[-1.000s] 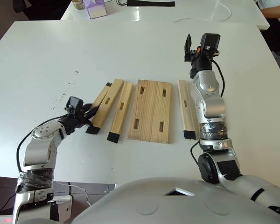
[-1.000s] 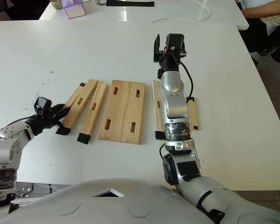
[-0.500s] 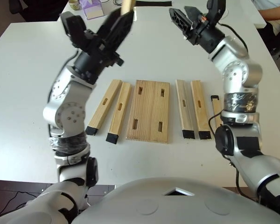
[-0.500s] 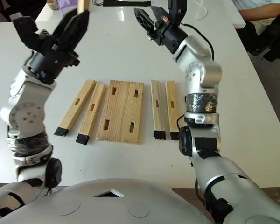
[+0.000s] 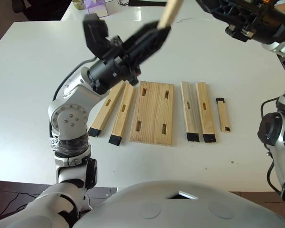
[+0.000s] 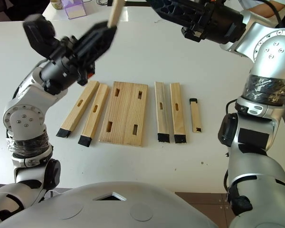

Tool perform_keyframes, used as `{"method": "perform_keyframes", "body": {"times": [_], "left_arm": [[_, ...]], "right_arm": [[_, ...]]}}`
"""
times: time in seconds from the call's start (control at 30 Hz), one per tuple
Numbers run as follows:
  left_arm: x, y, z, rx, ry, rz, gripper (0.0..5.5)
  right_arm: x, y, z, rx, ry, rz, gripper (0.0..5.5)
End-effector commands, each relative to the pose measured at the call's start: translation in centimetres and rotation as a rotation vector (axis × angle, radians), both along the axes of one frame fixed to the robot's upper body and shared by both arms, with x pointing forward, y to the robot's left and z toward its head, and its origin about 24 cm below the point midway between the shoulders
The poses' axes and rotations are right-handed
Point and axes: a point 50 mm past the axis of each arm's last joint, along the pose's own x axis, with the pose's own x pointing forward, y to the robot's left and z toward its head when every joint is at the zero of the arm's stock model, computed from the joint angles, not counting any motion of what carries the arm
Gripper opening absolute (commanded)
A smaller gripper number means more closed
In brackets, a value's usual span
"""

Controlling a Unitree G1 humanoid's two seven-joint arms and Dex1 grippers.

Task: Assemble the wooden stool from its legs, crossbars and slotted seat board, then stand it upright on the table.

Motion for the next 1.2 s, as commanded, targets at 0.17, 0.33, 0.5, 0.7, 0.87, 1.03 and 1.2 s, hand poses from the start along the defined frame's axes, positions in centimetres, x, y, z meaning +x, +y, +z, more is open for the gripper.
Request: {"method": "perform_keyframes", "body": {"times": [0.17, 0.33, 0.5, 0.7, 0.87, 1.03, 1.2], "left_arm": [[-0.7, 0.2, -1.2, 0.093, 0.004, -0.052, 1.31], [-0.4, 0.8, -1.5, 0.128, 0.002, -0.030, 1.31], [-0.5, 0.8, -2.1, 0.164, 0.003, -0.032, 1.31], [-0.7, 0.7, -2.4, 0.193, -0.004, -0.041, 1.31], [-0.8, 0.7, -2.4, 0.187, -0.002, -0.045, 1.31], [-0.9, 0.7, -2.4, 0.185, -0.002, -0.042, 1.31], [-0.9, 0.7, -2.4, 0.186, -0.002, -0.041, 1.31]], "right_arm": [[-1.3, 0.2, 2.4, -0.048, -0.036, 0.111, 3.55], [-1.4, -0.3, 2.4, -0.063, -0.031, 0.109, 3.55], [-1.3, -0.1, 2.7, -0.055, -0.025, 0.115, 3.55], [-1.2, 0.1, 2.5, -0.056, -0.018, 0.119, 3.55], [-1.2, 0.2, 2.0, -0.072, -0.018, 0.118, 2.94], [-1.2, 0.0, 1.9, -0.073, -0.015, 0.117, 2.14], [-1.3, -0.1, 1.7, -0.082, -0.017, 0.116, 1.49]]}}
